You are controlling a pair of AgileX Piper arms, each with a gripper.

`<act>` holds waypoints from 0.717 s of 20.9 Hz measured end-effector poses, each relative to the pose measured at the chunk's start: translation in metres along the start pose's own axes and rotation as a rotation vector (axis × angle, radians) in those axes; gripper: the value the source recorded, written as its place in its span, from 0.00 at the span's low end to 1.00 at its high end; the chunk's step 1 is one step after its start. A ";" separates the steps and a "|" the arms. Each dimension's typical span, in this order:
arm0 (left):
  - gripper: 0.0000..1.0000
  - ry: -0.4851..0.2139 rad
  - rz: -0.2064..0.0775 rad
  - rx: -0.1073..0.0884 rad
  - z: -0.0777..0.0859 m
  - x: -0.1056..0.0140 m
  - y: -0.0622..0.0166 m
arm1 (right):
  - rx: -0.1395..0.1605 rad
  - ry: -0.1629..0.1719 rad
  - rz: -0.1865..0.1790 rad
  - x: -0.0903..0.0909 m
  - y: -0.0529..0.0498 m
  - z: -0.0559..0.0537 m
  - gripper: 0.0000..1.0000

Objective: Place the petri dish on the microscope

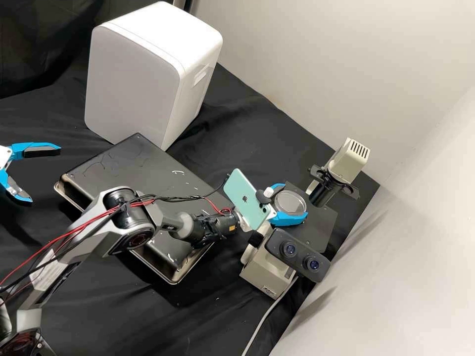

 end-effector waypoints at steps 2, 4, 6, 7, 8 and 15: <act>1.00 0.000 0.000 0.000 0.000 0.000 0.0000 | -0.004 -0.001 0.001 0.001 -0.001 0.000 0.00; 1.00 0.000 -0.001 0.000 0.000 0.000 -0.0003 | -0.011 -0.007 0.004 0.001 -0.001 0.001 0.00; 1.00 0.001 -0.009 -0.002 0.000 0.001 -0.0017 | -0.024 -0.012 0.009 0.002 -0.001 0.000 0.00; 1.00 0.001 -0.010 -0.003 0.000 0.001 -0.0019 | -0.029 -0.021 0.014 0.002 -0.002 0.001 0.00; 1.00 0.001 -0.008 -0.003 0.000 0.001 -0.0017 | -0.037 -0.024 0.016 0.003 -0.003 0.001 0.00; 1.00 0.000 -0.006 -0.003 0.000 0.001 -0.0016 | -0.098 -0.035 0.041 0.008 -0.005 0.003 1.00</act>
